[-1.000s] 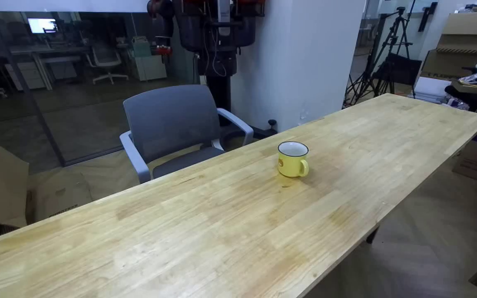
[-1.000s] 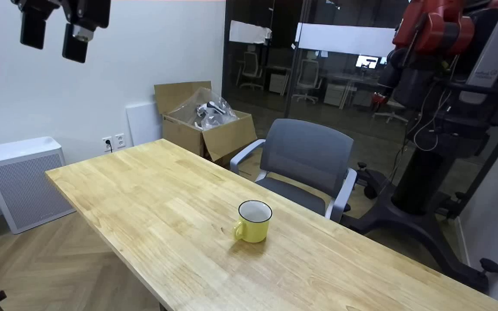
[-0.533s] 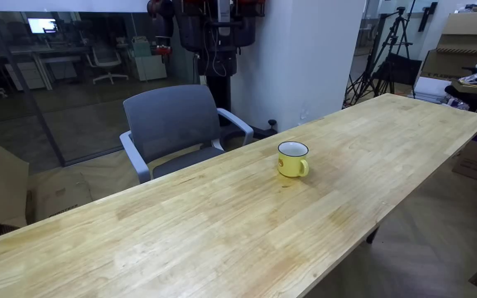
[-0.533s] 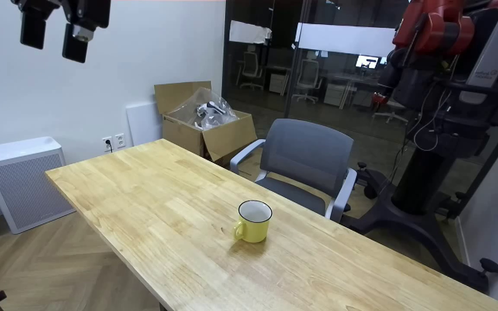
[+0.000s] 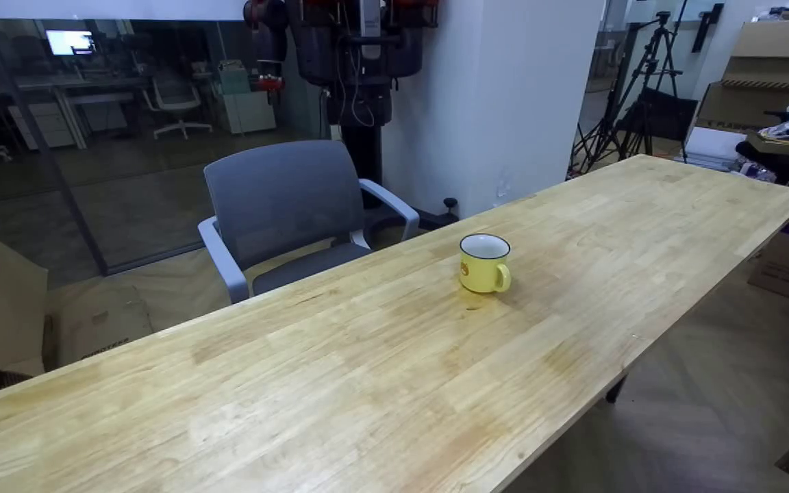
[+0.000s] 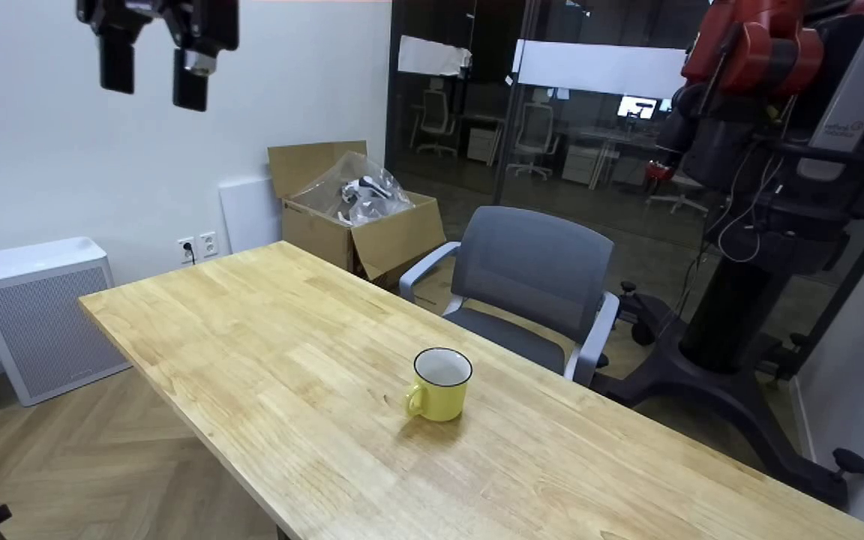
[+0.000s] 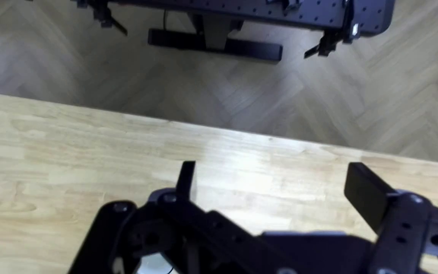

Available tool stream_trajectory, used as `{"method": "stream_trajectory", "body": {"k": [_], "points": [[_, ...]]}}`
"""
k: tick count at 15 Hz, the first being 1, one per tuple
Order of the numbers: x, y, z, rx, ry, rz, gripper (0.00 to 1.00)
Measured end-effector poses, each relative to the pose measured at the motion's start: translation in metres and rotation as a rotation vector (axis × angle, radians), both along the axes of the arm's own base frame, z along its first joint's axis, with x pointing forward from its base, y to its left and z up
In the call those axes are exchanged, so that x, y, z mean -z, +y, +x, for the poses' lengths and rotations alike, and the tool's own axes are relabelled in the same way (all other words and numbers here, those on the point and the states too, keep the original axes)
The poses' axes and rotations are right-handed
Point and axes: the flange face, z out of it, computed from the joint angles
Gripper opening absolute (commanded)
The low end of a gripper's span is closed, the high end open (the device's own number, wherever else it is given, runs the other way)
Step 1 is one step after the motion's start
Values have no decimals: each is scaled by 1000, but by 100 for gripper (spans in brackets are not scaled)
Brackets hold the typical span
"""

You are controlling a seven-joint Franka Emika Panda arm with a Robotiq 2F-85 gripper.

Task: Move the yellow mug forwards

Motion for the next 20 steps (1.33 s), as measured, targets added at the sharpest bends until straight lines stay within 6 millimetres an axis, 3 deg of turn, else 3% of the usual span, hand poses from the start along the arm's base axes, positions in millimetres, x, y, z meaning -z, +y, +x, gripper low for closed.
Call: {"method": "stream_trajectory", "body": {"k": [4, 8, 10, 16, 20], "points": [[11, -32, 47, -16, -202, -163, 100], [55, -62, 91, 17, -282, -293, 100], [70, -67, 100, 35, -276, -312, 100], [74, -67, 111, -46, -338, -264, 100], [105, -81, 133, -212, -393, -108, 100]]}}
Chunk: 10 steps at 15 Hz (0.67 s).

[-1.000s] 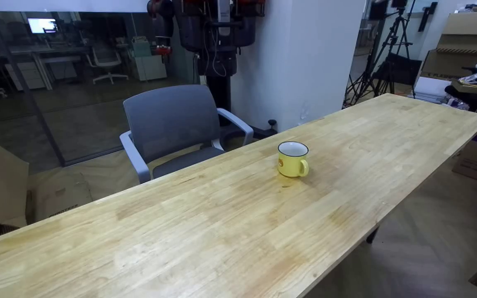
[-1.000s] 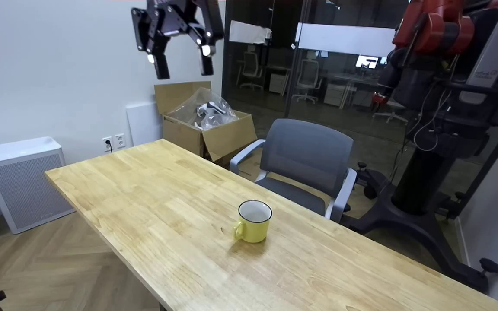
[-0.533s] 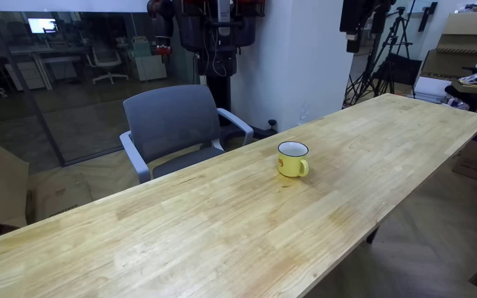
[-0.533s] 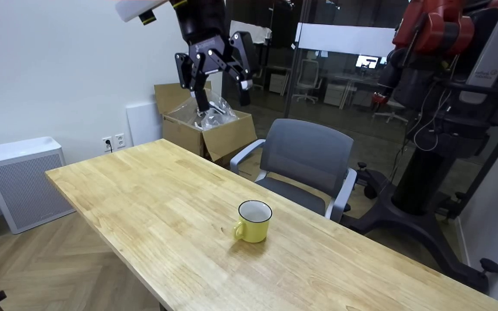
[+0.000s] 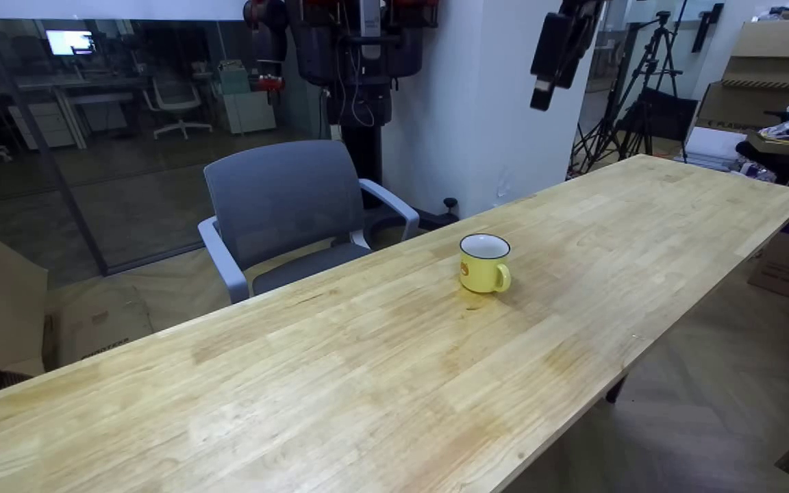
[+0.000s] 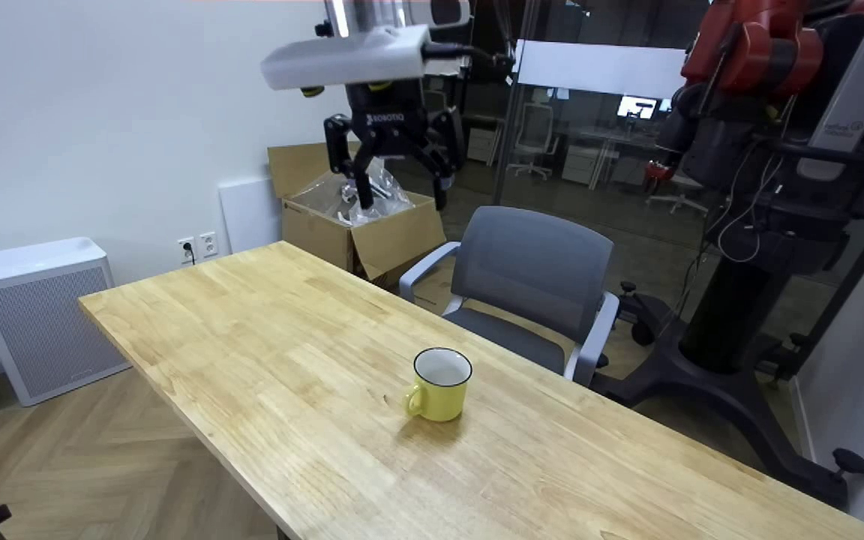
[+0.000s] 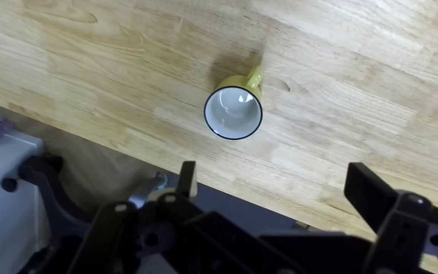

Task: Move the yellow mug forwards

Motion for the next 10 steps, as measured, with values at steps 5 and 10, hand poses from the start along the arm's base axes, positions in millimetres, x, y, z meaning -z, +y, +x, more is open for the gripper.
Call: {"method": "stream_trajectory", "body": {"k": [5, 10], "points": [[40, -5, 13, -98, 55, 71, 100], [39, -5, 12, -98, 58, 76, 100]]}}
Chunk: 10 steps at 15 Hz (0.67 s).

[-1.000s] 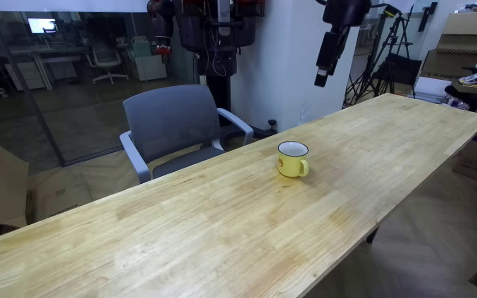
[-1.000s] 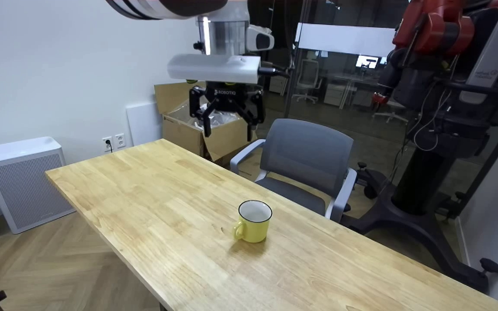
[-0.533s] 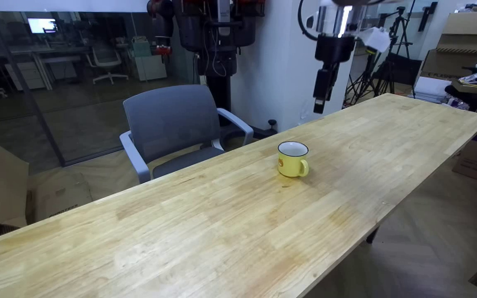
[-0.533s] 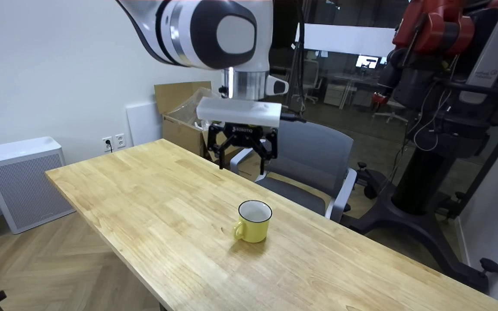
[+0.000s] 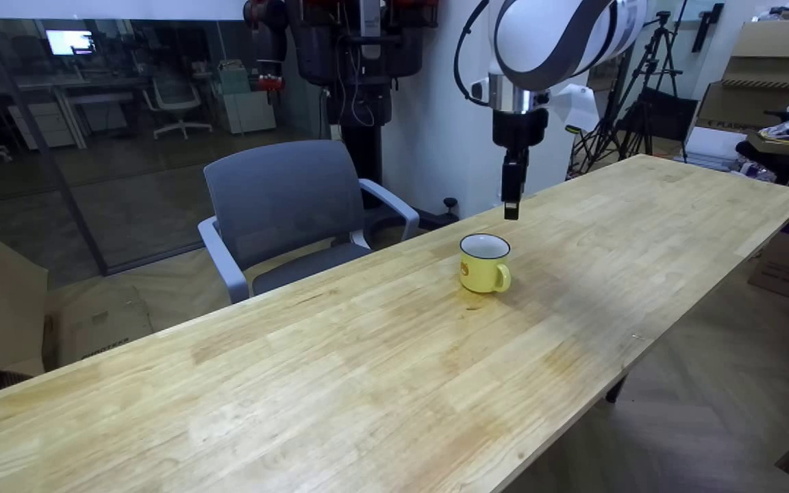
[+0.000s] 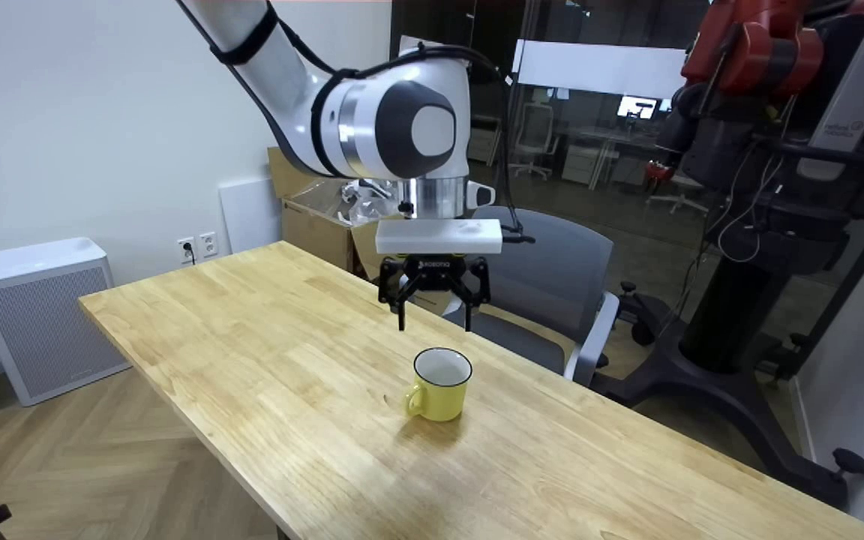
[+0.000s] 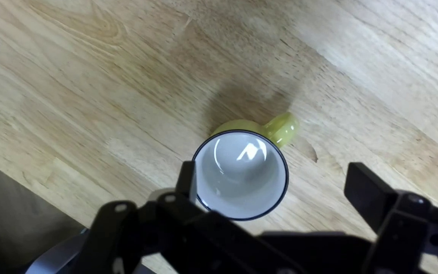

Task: Move the yellow mug forwards

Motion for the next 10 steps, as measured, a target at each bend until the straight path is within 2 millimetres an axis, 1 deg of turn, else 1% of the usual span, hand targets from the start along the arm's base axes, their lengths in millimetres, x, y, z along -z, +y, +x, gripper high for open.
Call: {"method": "stream_trajectory", "body": {"k": [2, 5, 8, 10], "points": [[-2, -1, 1, 0, -2, 0, 100], [5, 5, 5, 10, -34, 58, 100], [20, 17, 11, 57, -69, 174, 100], [31, 22, 13, 73, -72, 215, 100]]}}
